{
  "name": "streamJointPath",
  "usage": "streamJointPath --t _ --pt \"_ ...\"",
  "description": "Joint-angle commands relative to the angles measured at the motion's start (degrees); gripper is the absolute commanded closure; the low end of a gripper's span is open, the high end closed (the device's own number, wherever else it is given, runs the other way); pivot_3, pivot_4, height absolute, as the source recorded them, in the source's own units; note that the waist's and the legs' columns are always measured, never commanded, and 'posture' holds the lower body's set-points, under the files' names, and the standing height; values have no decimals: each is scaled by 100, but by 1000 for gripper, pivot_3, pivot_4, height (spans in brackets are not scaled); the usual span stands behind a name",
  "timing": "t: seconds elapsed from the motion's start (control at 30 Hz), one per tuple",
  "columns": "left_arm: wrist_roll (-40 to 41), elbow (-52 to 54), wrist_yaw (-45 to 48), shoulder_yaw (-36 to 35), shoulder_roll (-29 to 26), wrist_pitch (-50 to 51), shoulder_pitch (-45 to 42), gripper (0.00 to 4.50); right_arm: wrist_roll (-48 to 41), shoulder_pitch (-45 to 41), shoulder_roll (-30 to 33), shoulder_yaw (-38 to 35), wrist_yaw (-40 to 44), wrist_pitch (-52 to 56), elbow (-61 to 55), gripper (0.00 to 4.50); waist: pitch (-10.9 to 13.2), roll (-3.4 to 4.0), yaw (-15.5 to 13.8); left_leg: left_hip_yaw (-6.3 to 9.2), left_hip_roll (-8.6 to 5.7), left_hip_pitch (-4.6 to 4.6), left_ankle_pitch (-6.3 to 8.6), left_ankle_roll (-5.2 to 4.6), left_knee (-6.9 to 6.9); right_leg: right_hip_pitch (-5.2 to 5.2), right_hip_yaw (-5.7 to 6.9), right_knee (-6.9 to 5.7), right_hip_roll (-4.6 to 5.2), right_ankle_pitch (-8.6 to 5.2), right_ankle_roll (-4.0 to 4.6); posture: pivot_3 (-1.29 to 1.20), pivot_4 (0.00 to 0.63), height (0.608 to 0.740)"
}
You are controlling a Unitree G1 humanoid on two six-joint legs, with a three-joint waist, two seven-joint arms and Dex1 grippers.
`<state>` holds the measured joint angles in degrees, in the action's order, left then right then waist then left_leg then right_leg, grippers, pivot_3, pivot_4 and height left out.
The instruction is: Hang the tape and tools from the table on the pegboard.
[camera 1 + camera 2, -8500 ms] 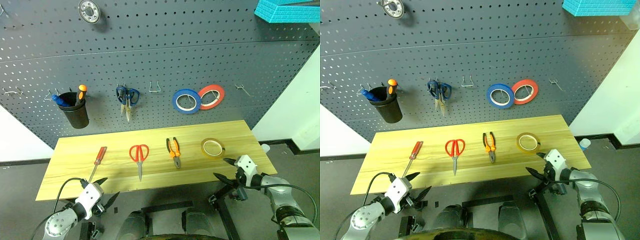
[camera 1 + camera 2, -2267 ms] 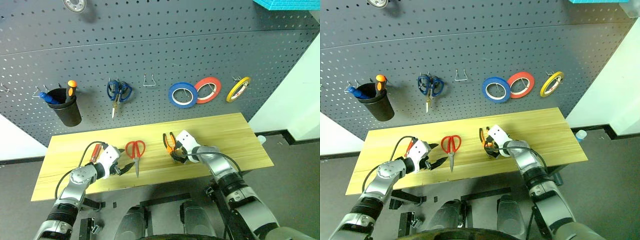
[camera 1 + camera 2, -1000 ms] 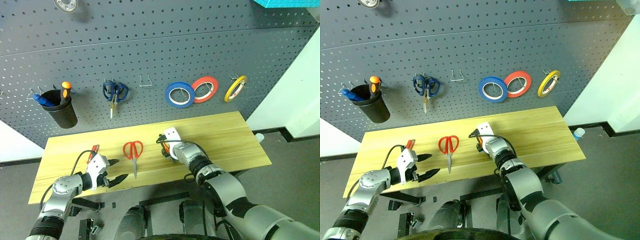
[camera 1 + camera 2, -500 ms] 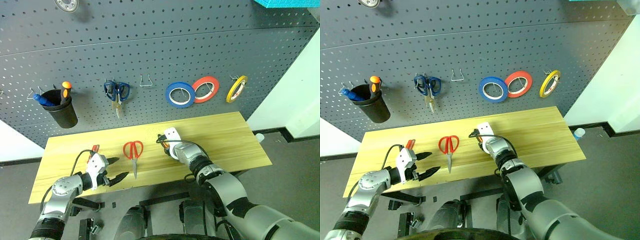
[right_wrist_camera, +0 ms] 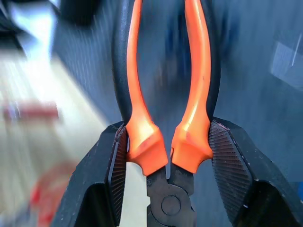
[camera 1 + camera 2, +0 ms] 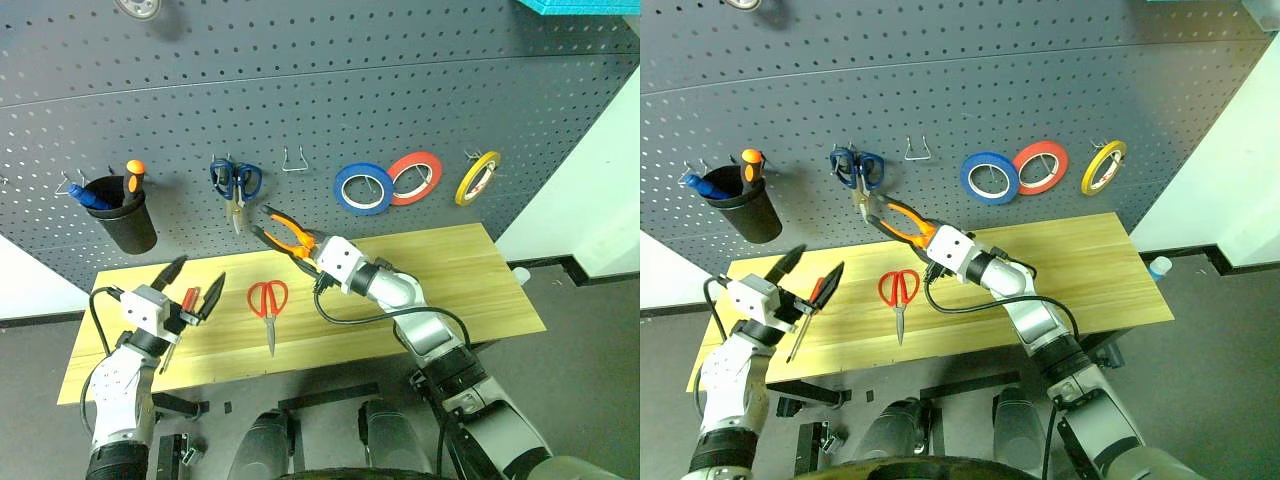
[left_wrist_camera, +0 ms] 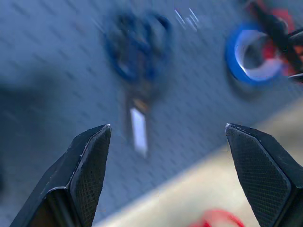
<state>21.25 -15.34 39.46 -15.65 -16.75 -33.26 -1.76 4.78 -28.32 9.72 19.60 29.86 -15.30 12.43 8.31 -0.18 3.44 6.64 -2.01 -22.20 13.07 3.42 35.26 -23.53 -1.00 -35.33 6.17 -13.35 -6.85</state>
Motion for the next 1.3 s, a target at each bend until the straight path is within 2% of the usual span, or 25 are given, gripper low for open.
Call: streamJointPath --t 0.03,0.17,0.3,0.5,0.7,0.9,1.0,1.3 --pt "67 97 -66 -57 -1 -254 -248 466 -566 -712 -239 -444 47 -355 -367 2332 0 -4 -15 0 0 0 -1 2 3 2 -1 0 0 2 2 -35 105 740" --pt "31 45 -33 94 7 -228 -380 466 -882 -1399 -506 -704 48 -210 -74 2332 0 -4 -9 -1 0 4 -1 2 -6 0 -1 2 -3 17 26 -44 107 740" --pt "53 -70 202 355 -2 13 -446 466 -1319 -2563 -963 -1274 -127 -190 1316 2332 2 -2 35 1 5 4 -1 1 -14 -6 -1 0 -11 29 9 -45 108 740" --pt "-4 -33 206 558 80 70 -414 466 -1368 -3453 -1274 -1734 -136 -1093 3346 2332 2 -1 46 2 11 4 -1 1 -17 -5 -1 4 -19 30 11 -16 114 740" --pt "-90 418 65 690 190 147 7 466 -1419 -3829 -1453 -2053 -97 -1674 4402 2332 52 5 49 1 14 -2 -1 1 -23 -16 -5 3 -22 30 12 30 141 740" --pt "-155 1031 -107 890 318 296 579 466 -1463 -3897 -1574 -2276 36 -2235 4752 2332 132 0 5 0 29 -11 -1 1 -30 -33 -5 -4 -34 28 18 59 161 740" --pt "-190 1209 -172 951 340 376 704 466 -1494 -3962 -1607 -2375 108 -2362 4909 2332 182 3 -42 -1 42 -11 -1 1 -26 -37 -5 -6 -49 26 51 66 167 740" --pt "-173 1536 -290 954 259 587 877 466 -1221 -4288 -1610 -2543 -587 -2635 5634 2332 272 -11 -106 -2 72 -17 -1 1 -25 -54 -5 -15 -79 29 85 94 184 740"
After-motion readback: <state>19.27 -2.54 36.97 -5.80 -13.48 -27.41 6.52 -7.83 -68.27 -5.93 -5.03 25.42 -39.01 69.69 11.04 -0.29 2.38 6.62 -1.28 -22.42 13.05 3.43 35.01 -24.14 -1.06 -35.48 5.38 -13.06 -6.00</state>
